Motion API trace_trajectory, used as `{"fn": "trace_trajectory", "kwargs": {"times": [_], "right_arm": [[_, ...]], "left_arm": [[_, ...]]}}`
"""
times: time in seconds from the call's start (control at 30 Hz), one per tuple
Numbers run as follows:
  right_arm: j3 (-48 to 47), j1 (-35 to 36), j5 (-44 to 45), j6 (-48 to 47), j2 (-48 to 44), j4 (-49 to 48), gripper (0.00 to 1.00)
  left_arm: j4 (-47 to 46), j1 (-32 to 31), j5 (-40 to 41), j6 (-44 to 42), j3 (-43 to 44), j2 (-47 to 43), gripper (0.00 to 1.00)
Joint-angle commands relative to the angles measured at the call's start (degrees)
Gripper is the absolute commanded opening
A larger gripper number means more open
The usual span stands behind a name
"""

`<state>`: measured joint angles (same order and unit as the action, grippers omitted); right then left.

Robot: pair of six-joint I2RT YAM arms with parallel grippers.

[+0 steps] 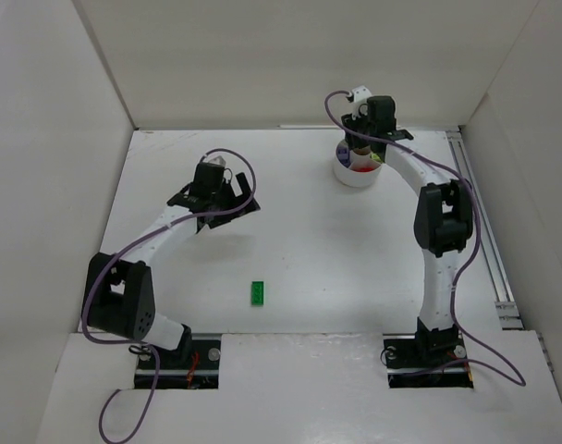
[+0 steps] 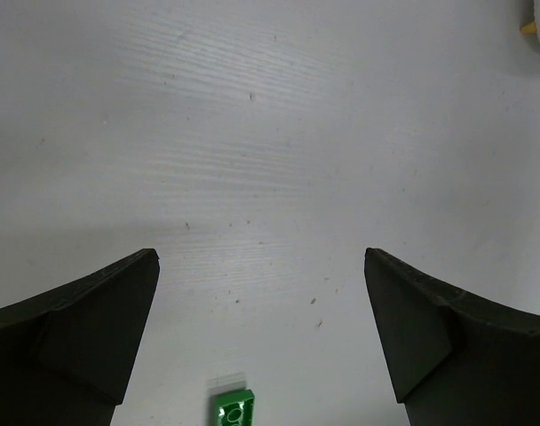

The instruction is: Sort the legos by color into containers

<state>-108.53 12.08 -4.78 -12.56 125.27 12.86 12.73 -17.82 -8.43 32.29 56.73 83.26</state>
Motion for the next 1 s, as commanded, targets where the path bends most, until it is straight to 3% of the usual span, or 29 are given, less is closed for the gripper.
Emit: {"fn": "trace_trajectory", "kwargs": {"times": [0.0, 0.2, 0.43, 0.57, 0.67, 0.97], "right_arm": [[1.7, 0.2, -1.0, -0.3, -7.8, -2.2, 0.50], [13.9, 1.9, -1.2, 1.8, -21.7, -5.6, 0.53], [36.6, 4.3, -0.1, 9.1, -39.1, -10.9, 0.54], [45.1, 5.8, -0.1, 9.7, -46.4, -11.6, 0.54], [49.9, 6.3, 1.4, 10.3, -51.5, -11.6, 0.54], [55.0, 6.3, 2.8, 10.8, -61.1, -9.1, 0.55]], "left_arm": [[3.9, -3.3, 0.6, -2.2, -2.2, -4.3, 1.00], [8.5, -9.5, 2.5, 0.1, -10.0, -10.6, 1.00], [14.1, -22.8, 12.7, 13.4, -15.2, -14.6, 0.97], [15.8, -31.0, 21.0, 22.0, -15.2, -12.2, 0.90], [15.8, -31.6, 22.4, 26.5, -15.2, -10.8, 0.79], [14.6, -33.9, 24.2, 31.5, -19.2, -11.3, 0.71]]}}
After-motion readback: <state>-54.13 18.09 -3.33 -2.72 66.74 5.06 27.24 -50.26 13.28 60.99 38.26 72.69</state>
